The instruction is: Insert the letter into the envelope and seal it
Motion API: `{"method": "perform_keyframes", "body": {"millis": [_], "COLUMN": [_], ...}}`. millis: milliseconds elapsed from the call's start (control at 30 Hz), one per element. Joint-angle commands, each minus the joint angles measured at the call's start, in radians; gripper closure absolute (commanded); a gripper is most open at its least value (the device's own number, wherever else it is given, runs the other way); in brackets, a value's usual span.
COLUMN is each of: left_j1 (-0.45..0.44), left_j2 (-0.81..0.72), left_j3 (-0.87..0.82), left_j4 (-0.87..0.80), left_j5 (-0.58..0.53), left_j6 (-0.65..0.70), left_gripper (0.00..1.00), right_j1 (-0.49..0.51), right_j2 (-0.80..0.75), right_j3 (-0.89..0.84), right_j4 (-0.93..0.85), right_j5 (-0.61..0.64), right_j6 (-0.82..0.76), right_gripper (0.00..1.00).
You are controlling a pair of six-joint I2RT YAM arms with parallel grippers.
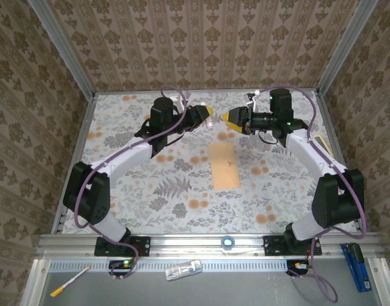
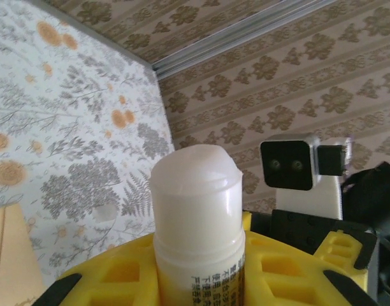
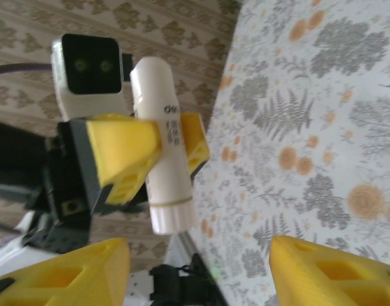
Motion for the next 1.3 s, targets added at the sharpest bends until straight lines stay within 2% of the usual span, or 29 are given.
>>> {"method": "perform_keyframes", "body": {"millis": [0,100,333,700,1267], "left_j1": [0.017,0.020,0.018,0.015,0.015], "left_j2": [-0.012,0.008,0.005,0.005,0.011], "left_j3": [0.015,0.022,0.014,0.006,-0.003], "left_j4": [0.177,0.254,0.292,0.305,0.330], "left_j5": [0.142,0.193,0.192,0.173,0.163], "left_j6": [-0.009,-0.040,-0.050,-0.058,-0.076], "left_gripper": [1.00,0.99,0.99,0.99,0.99], "right_j1": [0.009,0.008,0.025,0.092,0.113], "right_j2": [-0.031,-0.037,-0.028,0.028,0.058], "right_j3": [-0.018,-0.052,-0.080,-0.025,-0.010], "right_j4": [0.090,0.209,0.371,0.438,0.513], "right_j5": [-0.154,-0.162,-0.144,-0.113,-0.095], "right_j6": [0.035,0.099,0.197,0.232,0.281], "right_gripper": [0.40,0.44,0.48,0.53,0.64]}}
